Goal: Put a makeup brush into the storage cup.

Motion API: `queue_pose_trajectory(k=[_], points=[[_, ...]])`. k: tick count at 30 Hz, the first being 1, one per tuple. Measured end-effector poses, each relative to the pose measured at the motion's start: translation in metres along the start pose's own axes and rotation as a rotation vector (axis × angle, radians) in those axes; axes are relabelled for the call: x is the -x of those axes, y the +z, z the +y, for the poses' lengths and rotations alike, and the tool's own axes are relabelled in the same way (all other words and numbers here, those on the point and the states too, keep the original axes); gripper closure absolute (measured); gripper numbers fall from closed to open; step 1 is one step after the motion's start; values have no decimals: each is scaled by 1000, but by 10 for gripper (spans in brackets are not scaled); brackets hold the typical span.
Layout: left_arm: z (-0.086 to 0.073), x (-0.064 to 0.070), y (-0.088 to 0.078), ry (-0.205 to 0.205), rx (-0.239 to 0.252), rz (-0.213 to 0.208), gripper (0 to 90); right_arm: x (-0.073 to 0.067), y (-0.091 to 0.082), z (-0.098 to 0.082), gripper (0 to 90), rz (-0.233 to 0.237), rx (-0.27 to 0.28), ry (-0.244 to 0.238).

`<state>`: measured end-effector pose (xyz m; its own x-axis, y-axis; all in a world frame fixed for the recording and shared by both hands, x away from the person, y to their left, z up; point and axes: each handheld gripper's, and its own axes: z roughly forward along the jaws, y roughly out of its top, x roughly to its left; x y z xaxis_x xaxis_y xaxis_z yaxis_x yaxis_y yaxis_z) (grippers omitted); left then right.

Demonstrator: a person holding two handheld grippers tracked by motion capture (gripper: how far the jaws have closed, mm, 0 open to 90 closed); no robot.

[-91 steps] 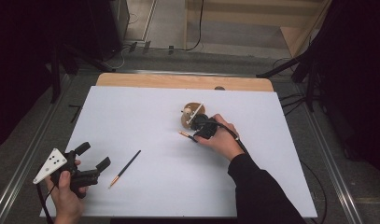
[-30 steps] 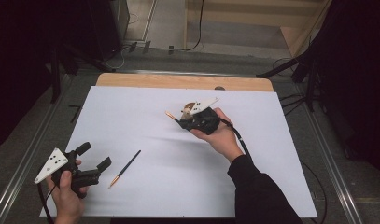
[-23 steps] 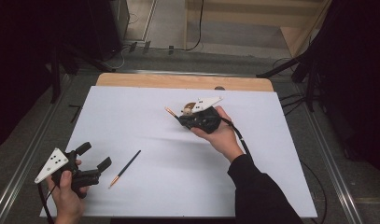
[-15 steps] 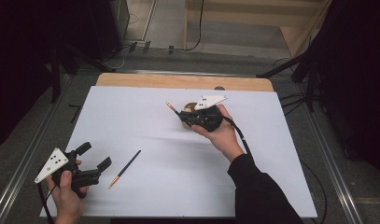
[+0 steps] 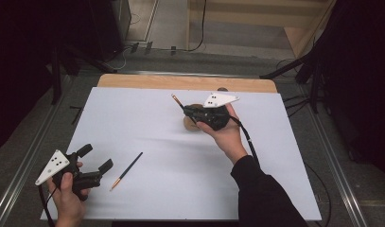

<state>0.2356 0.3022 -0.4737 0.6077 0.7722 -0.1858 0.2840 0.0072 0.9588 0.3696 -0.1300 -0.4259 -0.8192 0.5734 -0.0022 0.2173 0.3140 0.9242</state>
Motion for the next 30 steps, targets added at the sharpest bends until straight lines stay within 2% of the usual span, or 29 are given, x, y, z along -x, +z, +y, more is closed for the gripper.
queue_pose_trajectory(k=[2, 19, 25, 30], points=[[0, 0, 0, 0, -1, 0, 0, 1, -2, 1, 846, -8, 26, 9], [0, 0, 0, 1, -1, 1, 0, 11, -6, 1, 846, -77, 133, 61], [0, 0, 0, 0, 1, 1, 0, 16, -5, -2, 846, -118, 191, 86], [0, 0, -1, -1, 2, 1, 0, 21, -2, -5, 846, -156, 202, 104]])
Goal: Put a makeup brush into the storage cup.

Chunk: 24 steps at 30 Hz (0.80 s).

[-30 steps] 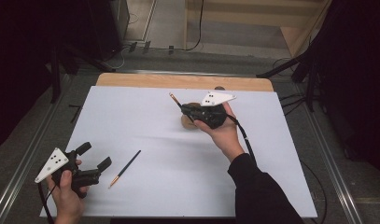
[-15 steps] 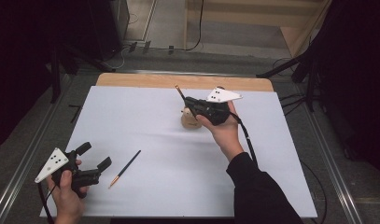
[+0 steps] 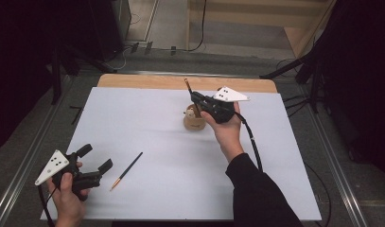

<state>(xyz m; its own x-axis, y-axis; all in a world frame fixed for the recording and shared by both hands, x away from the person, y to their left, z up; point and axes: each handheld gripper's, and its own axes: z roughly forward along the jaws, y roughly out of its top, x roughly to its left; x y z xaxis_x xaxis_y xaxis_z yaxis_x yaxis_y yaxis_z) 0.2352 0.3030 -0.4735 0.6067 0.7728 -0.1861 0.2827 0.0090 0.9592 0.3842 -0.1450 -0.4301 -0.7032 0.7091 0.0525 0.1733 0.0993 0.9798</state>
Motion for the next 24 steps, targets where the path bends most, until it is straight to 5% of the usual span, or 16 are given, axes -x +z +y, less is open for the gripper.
queue_pose_trajectory(k=[24], points=[[-1, 0, -1, -5, 0, 0, 0, 18, 20, -25, 846, -61, -9, 55]])
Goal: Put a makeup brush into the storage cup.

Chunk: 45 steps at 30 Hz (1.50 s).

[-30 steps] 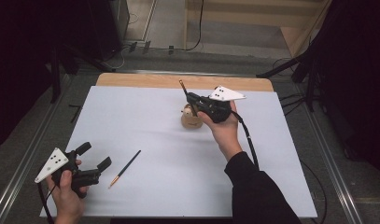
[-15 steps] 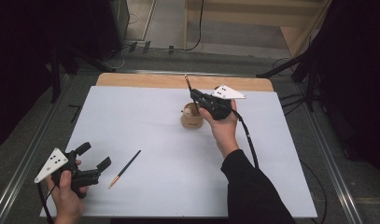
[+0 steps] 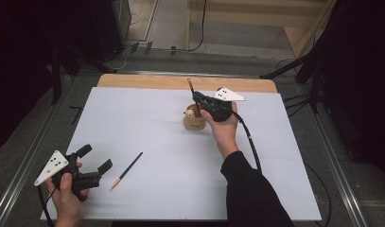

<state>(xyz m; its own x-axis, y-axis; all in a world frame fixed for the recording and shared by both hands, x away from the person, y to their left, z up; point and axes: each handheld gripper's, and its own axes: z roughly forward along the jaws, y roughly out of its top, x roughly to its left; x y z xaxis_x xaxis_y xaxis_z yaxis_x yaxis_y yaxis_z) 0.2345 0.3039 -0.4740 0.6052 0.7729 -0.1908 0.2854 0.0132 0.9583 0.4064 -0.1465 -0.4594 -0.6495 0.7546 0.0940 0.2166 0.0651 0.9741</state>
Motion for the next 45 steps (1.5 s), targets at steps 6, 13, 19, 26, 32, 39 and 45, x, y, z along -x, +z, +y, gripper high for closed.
queue_pose_trajectory(k=[6, 13, 19, 26, 32, 39, 45], points=[[0, 0, 0, -2, -1, -1, 0, 1, 4, -6, 846, 0, -18, 2], [0, 0, 0, -1, 0, -1, 0, 3, 3, -15, 846, -15, -31, 13], [0, 0, 1, -1, 0, 0, 0, 7, 0, -23, 846, -17, -52, 34], [0, 0, 1, 1, -4, 1, 0, 7, -1, -28, 845, -16, -72, 32], [0, 0, 1, 0, -4, 0, 0, 7, -2, -32, 845, -25, -84, 34], [0, 0, 1, 0, 1, 3, 0, 10, -7, -27, 707, -17, -61, 70], [0, 0, 1, 2, -1, 4, 0, 10, -17, -20, 553, -11, -42, 96]])
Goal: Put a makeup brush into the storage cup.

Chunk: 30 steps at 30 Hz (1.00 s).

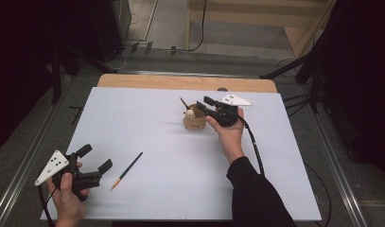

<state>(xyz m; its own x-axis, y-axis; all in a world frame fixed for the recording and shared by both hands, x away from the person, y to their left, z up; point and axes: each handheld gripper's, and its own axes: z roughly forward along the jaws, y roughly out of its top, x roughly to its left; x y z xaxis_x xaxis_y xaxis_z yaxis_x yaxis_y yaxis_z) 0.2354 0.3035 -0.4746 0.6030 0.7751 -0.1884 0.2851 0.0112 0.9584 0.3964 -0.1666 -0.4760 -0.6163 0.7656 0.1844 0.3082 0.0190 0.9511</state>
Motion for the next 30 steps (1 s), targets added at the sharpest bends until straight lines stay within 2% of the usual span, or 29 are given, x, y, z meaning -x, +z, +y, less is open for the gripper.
queue_pose_trajectory(k=[3, 9, 18, 21, 30], points=[[0, 0, 0, 1, -2, 0, 0, -1, -7, 2, 519, 11, 7, -11], [0, 2, 1, 3, -3, -1, 0, -1, -27, 0, 455, -12, 19, -8], [0, 3, 0, 6, -3, 0, 0, 2, -58, -12, 370, -36, 26, -16], [0, 3, 1, 5, -3, 0, 0, 3, -69, -16, 347, -66, 26, -20], [0, 4, 2, 9, -6, 0, 0, 7, -102, -34, 281, -103, 37, -2]])
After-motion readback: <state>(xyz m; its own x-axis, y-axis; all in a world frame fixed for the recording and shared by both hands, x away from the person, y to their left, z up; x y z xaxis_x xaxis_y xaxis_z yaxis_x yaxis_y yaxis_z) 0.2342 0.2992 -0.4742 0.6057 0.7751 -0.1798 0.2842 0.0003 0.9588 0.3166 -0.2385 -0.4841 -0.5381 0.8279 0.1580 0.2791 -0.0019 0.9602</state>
